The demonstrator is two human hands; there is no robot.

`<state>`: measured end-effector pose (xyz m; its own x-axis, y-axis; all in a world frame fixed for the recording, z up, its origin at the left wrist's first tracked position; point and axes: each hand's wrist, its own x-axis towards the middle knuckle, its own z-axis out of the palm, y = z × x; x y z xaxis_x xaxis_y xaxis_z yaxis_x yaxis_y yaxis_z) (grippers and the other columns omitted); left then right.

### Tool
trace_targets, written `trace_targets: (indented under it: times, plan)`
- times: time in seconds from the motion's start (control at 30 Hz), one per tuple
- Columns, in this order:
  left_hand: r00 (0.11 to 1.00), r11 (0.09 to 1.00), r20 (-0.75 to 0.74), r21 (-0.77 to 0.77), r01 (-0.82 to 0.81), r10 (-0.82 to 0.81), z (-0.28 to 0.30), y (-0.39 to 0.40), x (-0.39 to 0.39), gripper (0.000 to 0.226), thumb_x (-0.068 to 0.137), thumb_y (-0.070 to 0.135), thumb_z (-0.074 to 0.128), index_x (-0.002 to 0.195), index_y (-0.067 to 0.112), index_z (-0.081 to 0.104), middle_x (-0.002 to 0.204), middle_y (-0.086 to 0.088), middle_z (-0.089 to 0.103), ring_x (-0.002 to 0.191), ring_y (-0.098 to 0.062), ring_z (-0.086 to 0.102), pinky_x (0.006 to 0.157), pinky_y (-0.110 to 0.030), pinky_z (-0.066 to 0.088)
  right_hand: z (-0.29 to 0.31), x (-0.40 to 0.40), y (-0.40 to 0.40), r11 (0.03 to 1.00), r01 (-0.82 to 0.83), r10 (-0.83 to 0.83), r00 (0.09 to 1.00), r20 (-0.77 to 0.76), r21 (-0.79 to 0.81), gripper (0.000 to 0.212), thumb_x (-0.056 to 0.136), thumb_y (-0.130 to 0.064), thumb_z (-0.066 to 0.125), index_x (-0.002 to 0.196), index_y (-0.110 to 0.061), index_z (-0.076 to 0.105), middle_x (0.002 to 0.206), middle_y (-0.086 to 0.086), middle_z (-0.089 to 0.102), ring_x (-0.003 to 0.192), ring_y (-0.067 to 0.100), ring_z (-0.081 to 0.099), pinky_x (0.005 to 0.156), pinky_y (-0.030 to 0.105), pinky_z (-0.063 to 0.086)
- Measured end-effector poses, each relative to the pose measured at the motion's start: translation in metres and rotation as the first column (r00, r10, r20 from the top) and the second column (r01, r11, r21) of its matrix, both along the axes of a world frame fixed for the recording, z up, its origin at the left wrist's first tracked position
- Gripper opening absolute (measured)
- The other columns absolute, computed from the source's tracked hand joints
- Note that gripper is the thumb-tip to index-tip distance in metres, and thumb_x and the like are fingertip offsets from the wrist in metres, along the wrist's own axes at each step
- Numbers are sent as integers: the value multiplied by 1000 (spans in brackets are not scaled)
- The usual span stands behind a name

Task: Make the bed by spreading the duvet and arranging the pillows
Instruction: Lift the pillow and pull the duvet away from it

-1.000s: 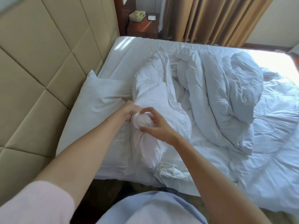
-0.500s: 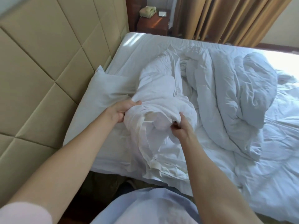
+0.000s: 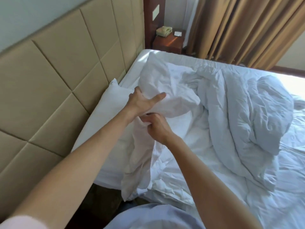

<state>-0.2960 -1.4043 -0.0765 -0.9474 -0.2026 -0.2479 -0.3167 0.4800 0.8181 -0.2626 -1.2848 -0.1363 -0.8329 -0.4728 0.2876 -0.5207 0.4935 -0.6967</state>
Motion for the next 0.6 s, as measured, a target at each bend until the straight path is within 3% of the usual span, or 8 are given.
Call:
trace_targets:
  times: [0.07, 0.17, 0.27, 0.3, 0.37, 0.47, 0.53, 0.6]
  plan:
    - [994, 993, 16, -44, -108, 109, -9, -16, 0, 91, 61, 62, 80, 132, 13, 49, 122, 1, 61, 112, -19, 59, 96, -39, 51, -1, 7, -10, 989, -95, 99, 994, -34, 116, 47, 64, 9, 43, 88, -11, 78, 88, 10, 74, 82, 38, 64, 59, 35, 47]
    - [944, 916, 190, 250, -313, 270, -26, -45, 13, 45, 73, 16, 84, 109, 0, 64, 107, -8, 71, 96, -24, 69, 85, -38, 59, -3, 9, -7, 968, -173, 171, 985, 31, 179, 44, 74, 7, 51, 102, -17, 76, 98, 8, 72, 92, 33, 62, 71, 38, 51]
    - [898, 817, 240, 377, -436, 369, -31, -66, 24, 27, 80, -13, 65, 103, -2, 58, 101, -14, 69, 85, -28, 67, 79, -40, 59, -2, 14, 2, 967, -218, 189, 960, 209, 129, 36, 87, -37, 68, 122, -32, 65, 113, -7, 67, 101, 12, 60, 83, 29, 51]
    - [897, 798, 242, 411, -441, 371, -29, -72, 26, 28, 80, -15, 62, 105, -3, 58, 96, -13, 69, 80, -27, 67, 71, -37, 60, -1, 14, 5, 986, -167, 156, 947, 280, 17, 41, 86, -47, 67, 124, -33, 62, 113, -11, 66, 100, 6, 60, 80, 26, 52]
    - [913, 775, 224, 484, -407, 340, -24, -85, 33, 34, 80, -14, 67, 113, -5, 62, 97, -11, 69, 73, -22, 69, 56, -31, 59, -1, 5, 11, 981, 17, 42, 954, 297, -194, 35, 89, -36, 68, 122, -26, 62, 110, -11, 66, 99, 4, 62, 72, 26, 54]
    - [964, 786, 113, 560, -263, 242, -8, -98, 50, 25, 81, -6, 73, 98, 9, 64, 98, -5, 75, 70, -11, 73, 55, -25, 58, 5, -21, 12, 990, 59, -46, 994, 99, -131, 49, 91, -15, 65, 134, -31, 49, 126, -11, 56, 107, 9, 57, 76, 29, 57]
    - [991, 819, 57, 558, -135, 124, -1, -107, 59, 39, 68, 9, 85, 101, 13, 65, 93, -1, 77, 86, -15, 74, 67, -28, 60, 21, -37, 8, 984, 36, 2, 976, 216, -173, 57, 91, -25, 68, 140, -39, 42, 136, -13, 47, 116, 10, 54, 84, 24, 56]
    - [997, 845, 52, 529, -82, 65, -2, -118, 67, 68, 49, 24, 88, 112, 15, 65, 101, -2, 76, 97, -18, 72, 76, -32, 59, 43, -43, -3, 944, -70, 223, 855, 468, -322, 52, 92, -38, 65, 141, -37, 46, 143, -6, 47, 121, 17, 58, 87, 35, 58]
